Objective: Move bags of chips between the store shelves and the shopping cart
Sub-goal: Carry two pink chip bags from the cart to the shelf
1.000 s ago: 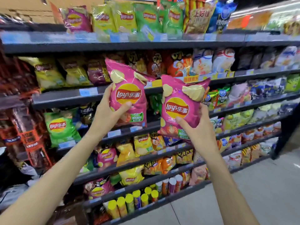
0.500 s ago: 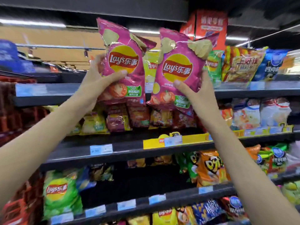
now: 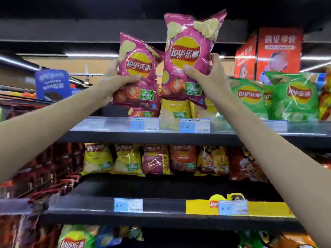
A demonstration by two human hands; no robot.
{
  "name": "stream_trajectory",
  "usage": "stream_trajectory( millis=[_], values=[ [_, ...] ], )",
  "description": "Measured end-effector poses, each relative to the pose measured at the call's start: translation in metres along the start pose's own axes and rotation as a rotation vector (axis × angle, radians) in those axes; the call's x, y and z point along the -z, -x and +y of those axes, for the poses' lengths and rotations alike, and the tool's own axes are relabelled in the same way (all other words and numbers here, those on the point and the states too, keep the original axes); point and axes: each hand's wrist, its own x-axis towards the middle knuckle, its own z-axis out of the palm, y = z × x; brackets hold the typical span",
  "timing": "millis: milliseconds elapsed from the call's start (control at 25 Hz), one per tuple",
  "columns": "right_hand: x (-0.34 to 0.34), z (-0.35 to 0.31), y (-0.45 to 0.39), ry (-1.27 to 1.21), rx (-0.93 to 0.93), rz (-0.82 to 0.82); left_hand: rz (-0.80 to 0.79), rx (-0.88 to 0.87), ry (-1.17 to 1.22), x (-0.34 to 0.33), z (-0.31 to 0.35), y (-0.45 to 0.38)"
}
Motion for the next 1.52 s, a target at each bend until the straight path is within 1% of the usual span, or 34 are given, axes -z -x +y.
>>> stream_trajectory(
  millis=[200, 320, 440, 520, 640, 720, 800, 880, 1080, 1160, 1280, 1320, 1360, 1440, 1520],
  values=[
    [-0.017, 0.033, -0.024, -0.064, -0.029, -0.092, -0.021, 0.198, -0.167, -0.001, -0.029, -0.024],
    [-0.018, 0.049, -0.042, -0.058, -0.053, -0.101, -0.054, 0.296, -0.253, -0.002, -0.040, -0.034],
    [-0.018, 0.059, -0.053, -0.080, -0.068, -0.090, -0.096, 0.334, -0.425, -0.010, -0.047, -0.042],
    [-0.018, 0.063, -0.054, -0.082, -0.070, -0.097, -0.096, 0.342, -0.484, -0.017, -0.051, -0.047],
    [-0.018, 0.061, -0.050, -0.074, -0.079, -0.121, -0.164, 0.364, -0.464, -0.025, -0.057, -0.053],
    [-0.020, 0.055, -0.047, -0.093, -0.098, -0.125, -0.181, 0.375, -0.438, -0.023, -0.061, -0.057],
    [-0.023, 0.048, -0.044, -0.116, -0.118, -0.109, -0.232, 0.342, -0.444, -0.018, -0.060, -0.057],
    [-0.030, 0.042, -0.043, -0.137, -0.160, -0.128, -0.280, 0.335, -0.428, -0.008, -0.060, -0.059],
    [-0.076, 0.034, -0.041, -0.176, -0.292, -0.176, -0.313, 0.330, -0.377, 0.038, -0.057, -0.062],
    [-0.091, 0.030, -0.038, -0.175, -0.372, -0.242, -0.269, 0.268, -0.359, 0.047, -0.056, -0.057],
    [-0.107, 0.033, -0.030, -0.199, -0.539, -0.341, -0.133, 0.059, -0.357, 0.050, -0.052, -0.051],
    [-0.112, 0.035, -0.027, -0.206, -0.590, -0.367, -0.128, 0.009, -0.341, 0.051, -0.051, -0.048],
    [-0.116, 0.036, -0.025, -0.205, -0.618, -0.398, -0.169, -0.001, -0.331, 0.051, -0.049, -0.045],
    [-0.122, 0.034, -0.022, -0.163, -0.629, -0.434, -0.328, 0.097, -0.350, 0.051, -0.048, -0.037],
    [-0.127, 0.033, -0.022, -0.046, -0.606, -0.407, -0.467, 0.171, -0.401, 0.045, -0.050, -0.029]
  ],
)
